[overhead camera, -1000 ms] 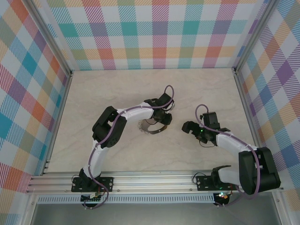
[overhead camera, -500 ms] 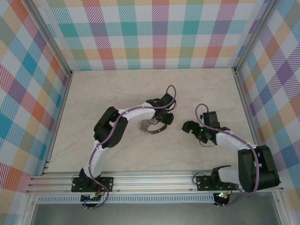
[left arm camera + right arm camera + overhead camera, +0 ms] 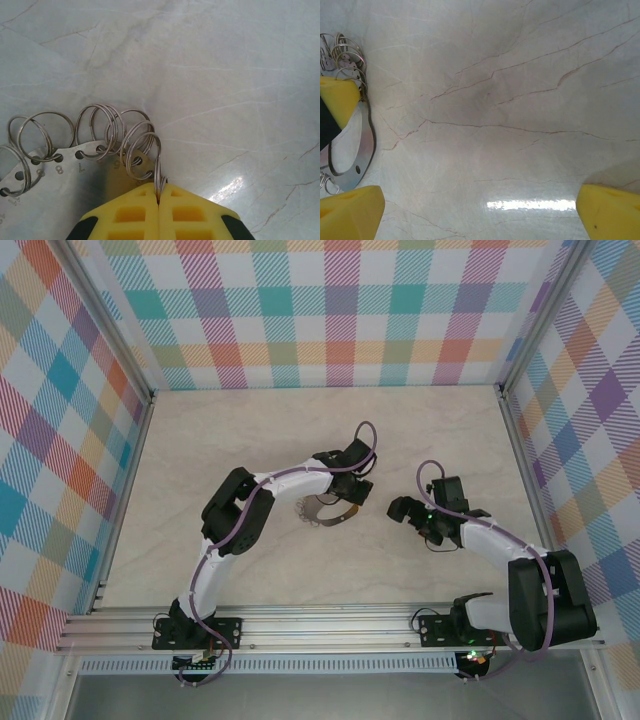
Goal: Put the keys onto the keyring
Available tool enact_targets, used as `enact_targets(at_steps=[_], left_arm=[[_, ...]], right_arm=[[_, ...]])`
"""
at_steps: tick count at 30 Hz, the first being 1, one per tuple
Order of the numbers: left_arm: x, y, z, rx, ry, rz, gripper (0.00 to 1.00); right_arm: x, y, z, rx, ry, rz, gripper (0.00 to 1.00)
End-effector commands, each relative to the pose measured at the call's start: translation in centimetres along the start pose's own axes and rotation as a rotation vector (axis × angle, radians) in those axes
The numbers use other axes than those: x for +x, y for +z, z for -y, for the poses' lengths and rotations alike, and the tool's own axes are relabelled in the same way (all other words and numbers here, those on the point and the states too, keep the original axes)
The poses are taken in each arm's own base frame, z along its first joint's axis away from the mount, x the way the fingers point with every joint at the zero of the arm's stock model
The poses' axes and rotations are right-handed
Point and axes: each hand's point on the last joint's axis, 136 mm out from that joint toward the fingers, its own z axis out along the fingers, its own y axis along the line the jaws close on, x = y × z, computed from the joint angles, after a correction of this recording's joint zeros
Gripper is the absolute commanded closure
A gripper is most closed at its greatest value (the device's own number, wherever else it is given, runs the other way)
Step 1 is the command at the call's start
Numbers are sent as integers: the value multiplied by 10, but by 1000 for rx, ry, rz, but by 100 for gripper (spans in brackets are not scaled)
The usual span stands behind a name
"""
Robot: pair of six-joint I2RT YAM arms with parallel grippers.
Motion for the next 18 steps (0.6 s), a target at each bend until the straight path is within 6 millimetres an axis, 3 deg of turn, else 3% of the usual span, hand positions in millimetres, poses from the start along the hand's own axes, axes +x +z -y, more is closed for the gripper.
enact_targets(at_steps=[1,10,18], left_arm=[[-2,-16,-3,-38,17,7,100],[-32,-89,-29,-234,104,23,100],[-66,-164,-23,-94,150,240,100]], right_arm=[[-10,-3,-3,16,-12,33,0],[-37,-38,-66,-195,-76,90,0],[-73,-65,-119,-354,-125,170,3]])
